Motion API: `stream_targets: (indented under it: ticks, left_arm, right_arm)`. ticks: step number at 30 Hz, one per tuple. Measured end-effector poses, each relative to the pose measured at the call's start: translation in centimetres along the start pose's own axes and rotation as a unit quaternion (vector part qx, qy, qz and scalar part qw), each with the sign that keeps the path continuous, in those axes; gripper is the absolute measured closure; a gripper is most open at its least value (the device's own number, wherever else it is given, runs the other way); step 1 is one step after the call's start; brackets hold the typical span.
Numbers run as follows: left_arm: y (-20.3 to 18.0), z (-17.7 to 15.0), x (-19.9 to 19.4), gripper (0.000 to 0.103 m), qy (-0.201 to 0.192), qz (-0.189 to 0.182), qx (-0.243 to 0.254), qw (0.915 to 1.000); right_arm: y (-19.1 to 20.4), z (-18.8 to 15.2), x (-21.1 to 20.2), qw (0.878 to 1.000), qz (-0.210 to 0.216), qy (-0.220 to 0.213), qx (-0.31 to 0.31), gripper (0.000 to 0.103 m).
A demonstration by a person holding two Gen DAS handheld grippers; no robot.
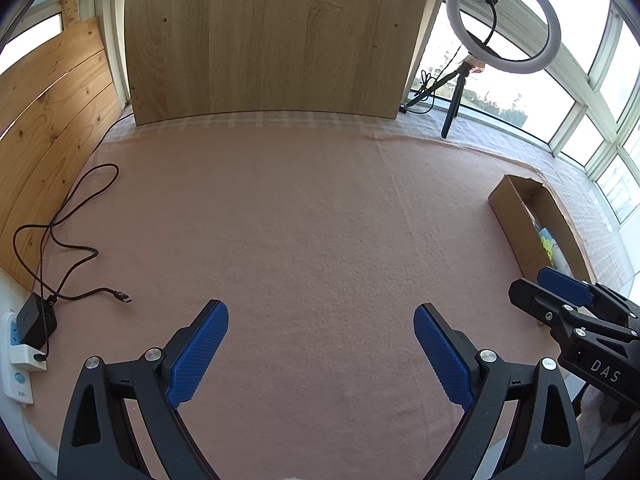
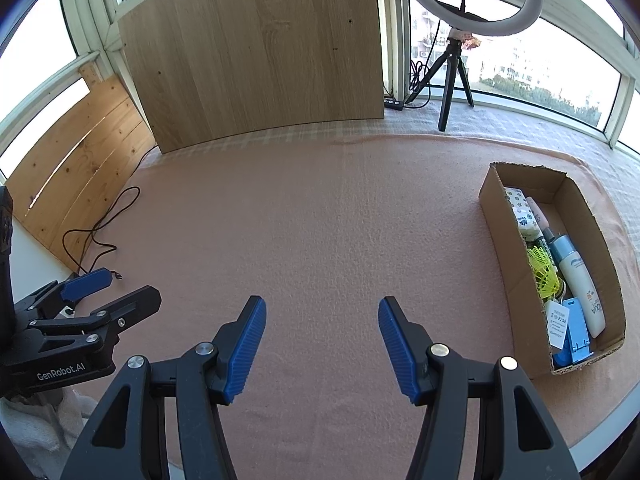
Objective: Organize objects
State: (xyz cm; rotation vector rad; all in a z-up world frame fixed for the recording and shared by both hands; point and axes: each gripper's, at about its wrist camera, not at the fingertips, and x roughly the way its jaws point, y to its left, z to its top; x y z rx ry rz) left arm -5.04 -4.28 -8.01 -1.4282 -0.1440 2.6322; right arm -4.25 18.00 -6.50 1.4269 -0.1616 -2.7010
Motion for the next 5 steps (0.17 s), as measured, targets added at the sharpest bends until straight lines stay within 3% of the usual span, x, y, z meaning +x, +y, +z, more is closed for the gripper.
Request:
stream_targets:
  ticks: [5]
  left_arm:
    - [0.15,0.14,0.63,0.007,0.004,0.006,0.003,1.0]
  right_arm:
    - [-0.12,0.07,0.54,1.0,-0.002,0.004,0.0,0.048]
